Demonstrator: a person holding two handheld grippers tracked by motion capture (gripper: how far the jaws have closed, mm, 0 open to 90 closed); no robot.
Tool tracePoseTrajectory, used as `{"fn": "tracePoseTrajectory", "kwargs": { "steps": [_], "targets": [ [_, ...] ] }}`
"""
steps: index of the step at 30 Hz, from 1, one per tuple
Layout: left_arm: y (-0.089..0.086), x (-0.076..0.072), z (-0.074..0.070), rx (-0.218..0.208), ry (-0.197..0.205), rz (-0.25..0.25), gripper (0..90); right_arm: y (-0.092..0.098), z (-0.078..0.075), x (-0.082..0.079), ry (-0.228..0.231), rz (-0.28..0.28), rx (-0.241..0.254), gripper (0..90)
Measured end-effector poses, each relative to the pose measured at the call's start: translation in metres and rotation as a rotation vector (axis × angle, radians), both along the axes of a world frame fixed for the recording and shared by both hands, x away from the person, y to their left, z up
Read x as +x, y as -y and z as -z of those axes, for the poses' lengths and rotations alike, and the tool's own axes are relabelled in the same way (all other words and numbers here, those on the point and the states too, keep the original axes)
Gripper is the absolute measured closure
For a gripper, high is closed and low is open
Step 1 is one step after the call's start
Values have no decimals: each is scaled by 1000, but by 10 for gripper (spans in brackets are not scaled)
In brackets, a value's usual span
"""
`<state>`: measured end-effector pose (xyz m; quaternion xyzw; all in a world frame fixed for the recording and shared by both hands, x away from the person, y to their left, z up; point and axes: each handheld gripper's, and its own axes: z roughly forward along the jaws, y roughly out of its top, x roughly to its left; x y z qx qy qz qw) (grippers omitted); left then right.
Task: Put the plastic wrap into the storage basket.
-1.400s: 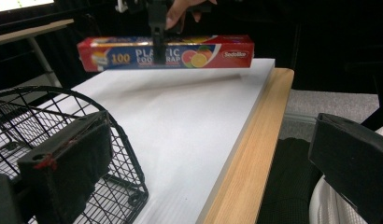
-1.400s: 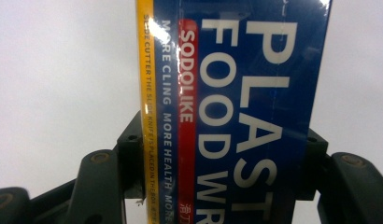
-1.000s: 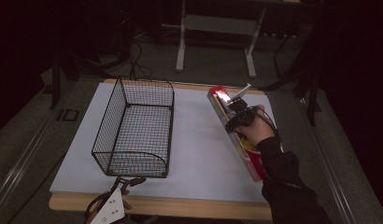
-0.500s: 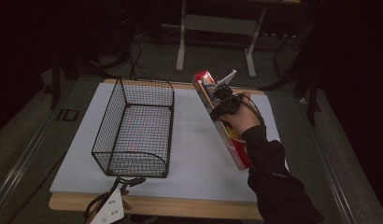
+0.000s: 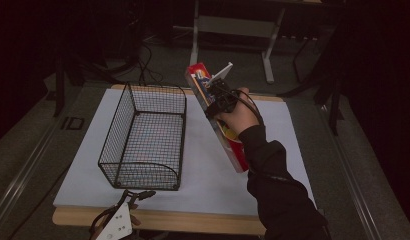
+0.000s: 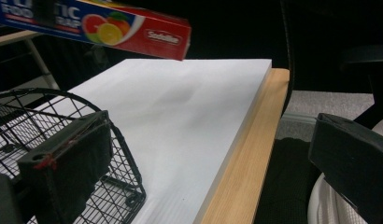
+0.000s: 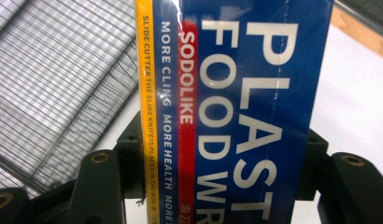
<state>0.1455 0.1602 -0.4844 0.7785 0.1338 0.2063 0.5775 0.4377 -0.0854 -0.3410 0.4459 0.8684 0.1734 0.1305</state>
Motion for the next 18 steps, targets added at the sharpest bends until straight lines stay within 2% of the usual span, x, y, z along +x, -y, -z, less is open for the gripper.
{"fn": "tracePoseTrajectory", "kwargs": {
  "steps": [18],
  "targets": [
    [0,-2,0,1,4,16,2,-66,-20,1,38,-42,44,392]
  ]
}}
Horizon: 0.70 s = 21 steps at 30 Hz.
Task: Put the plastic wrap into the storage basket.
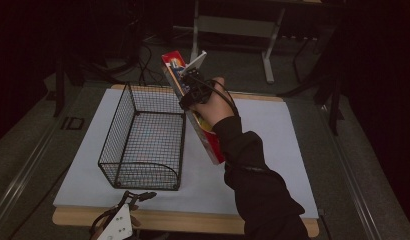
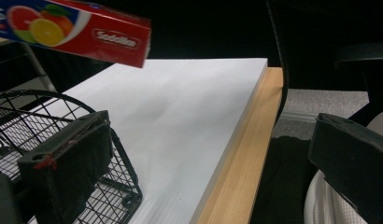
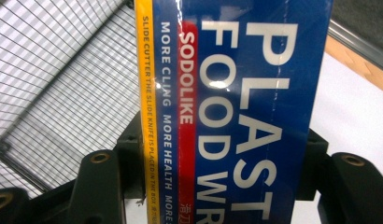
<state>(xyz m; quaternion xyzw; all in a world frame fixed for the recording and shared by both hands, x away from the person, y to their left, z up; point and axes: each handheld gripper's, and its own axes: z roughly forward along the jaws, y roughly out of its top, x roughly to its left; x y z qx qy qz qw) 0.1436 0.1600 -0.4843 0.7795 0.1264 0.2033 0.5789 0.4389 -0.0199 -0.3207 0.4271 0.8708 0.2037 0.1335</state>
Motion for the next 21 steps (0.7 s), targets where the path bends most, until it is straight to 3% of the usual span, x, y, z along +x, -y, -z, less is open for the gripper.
{"fn": "tracePoseTrajectory", "kwargs": {
  "steps": [13,21],
  "targets": [
    [0,-1,0,-7,-2,10,2,-57,-10,-3,45,-19,82,393],
    [0,-1,-1,-9,0,17,2,-91,-14,-8,61,-36,102,393]
  ]
}}
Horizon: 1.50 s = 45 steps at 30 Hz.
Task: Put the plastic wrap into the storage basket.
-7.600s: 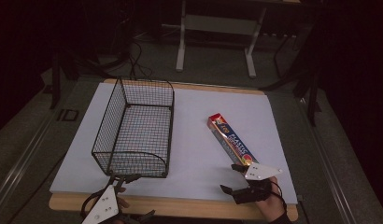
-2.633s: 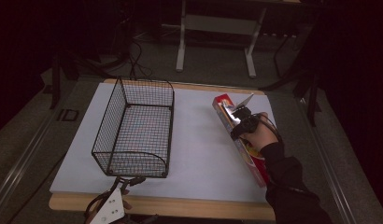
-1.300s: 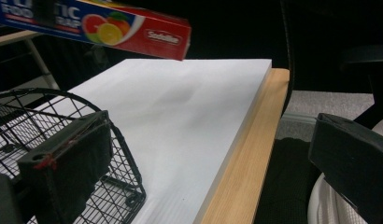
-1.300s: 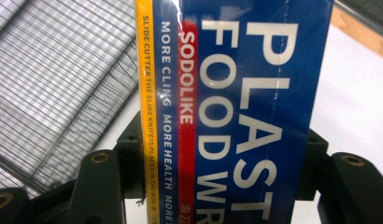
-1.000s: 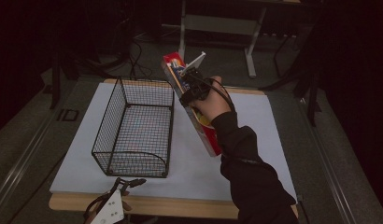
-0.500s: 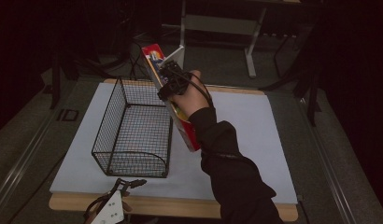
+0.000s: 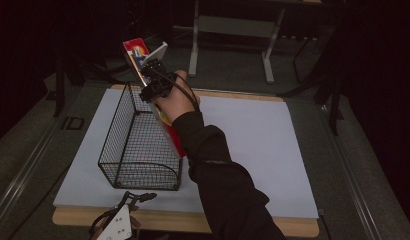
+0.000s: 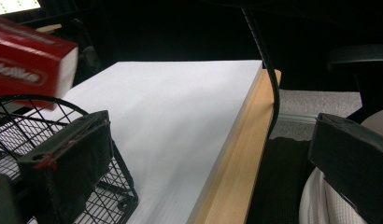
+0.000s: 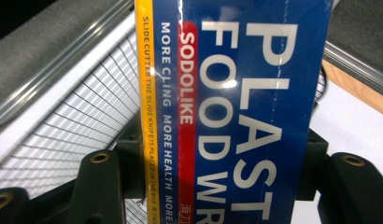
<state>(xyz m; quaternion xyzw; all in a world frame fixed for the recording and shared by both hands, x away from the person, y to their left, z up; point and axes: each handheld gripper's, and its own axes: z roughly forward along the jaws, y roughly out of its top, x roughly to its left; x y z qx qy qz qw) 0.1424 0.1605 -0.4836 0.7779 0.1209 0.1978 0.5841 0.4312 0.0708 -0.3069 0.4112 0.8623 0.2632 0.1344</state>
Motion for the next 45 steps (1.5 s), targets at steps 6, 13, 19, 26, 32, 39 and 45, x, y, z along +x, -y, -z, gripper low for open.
{"fn": "tracePoseTrajectory", "kwargs": {
  "steps": [6,13,19,26,32,39,45],
  "targets": [
    [-1,0,0,-5,-2,11,2,-21,6,-5,9,-15,30,393],
    [-1,-1,-1,-5,3,9,2,-43,33,-13,-17,-52,10,393],
    [-1,-1,0,-3,3,17,2,-50,55,-13,-47,-45,-19,392],
    [-1,-1,0,1,4,19,2,-48,74,-11,-72,-45,-15,392],
    [0,0,0,1,3,20,2,-47,86,-11,-68,-33,-30,392],
    [0,0,0,10,6,21,2,-41,97,-6,-90,-4,-30,390],
    [0,0,0,12,7,21,2,-42,110,-6,-101,-7,-55,381]
  ]
}}
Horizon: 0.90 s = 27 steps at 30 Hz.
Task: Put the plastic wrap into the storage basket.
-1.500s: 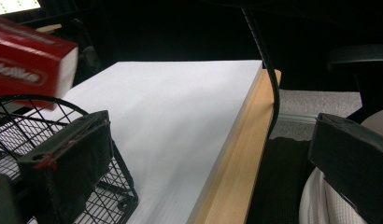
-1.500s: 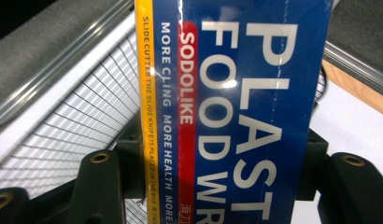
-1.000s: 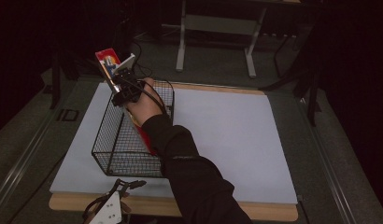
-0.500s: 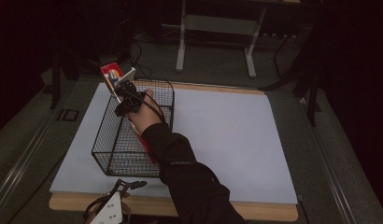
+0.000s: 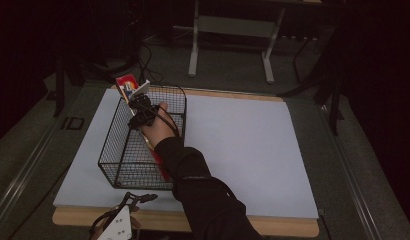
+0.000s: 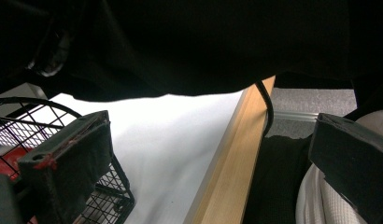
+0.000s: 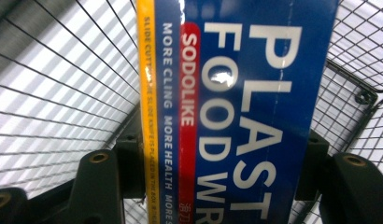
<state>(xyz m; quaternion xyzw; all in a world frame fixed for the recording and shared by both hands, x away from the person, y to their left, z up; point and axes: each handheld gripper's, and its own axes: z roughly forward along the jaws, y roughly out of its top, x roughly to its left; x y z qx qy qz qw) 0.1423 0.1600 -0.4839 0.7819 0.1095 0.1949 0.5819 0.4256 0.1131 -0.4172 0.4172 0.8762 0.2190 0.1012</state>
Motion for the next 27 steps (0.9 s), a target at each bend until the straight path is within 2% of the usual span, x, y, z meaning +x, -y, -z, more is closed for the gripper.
{"fn": "tracePoseTrajectory", "kwargs": {
  "steps": [11,19,27],
  "targets": [
    [2,1,1,11,1,1,2,10,6,3,-22,-4,39,364],
    [2,1,1,12,0,3,2,13,7,3,-14,-1,48,364],
    [2,0,1,14,1,3,2,13,7,3,-9,3,36,359]
  ]
}}
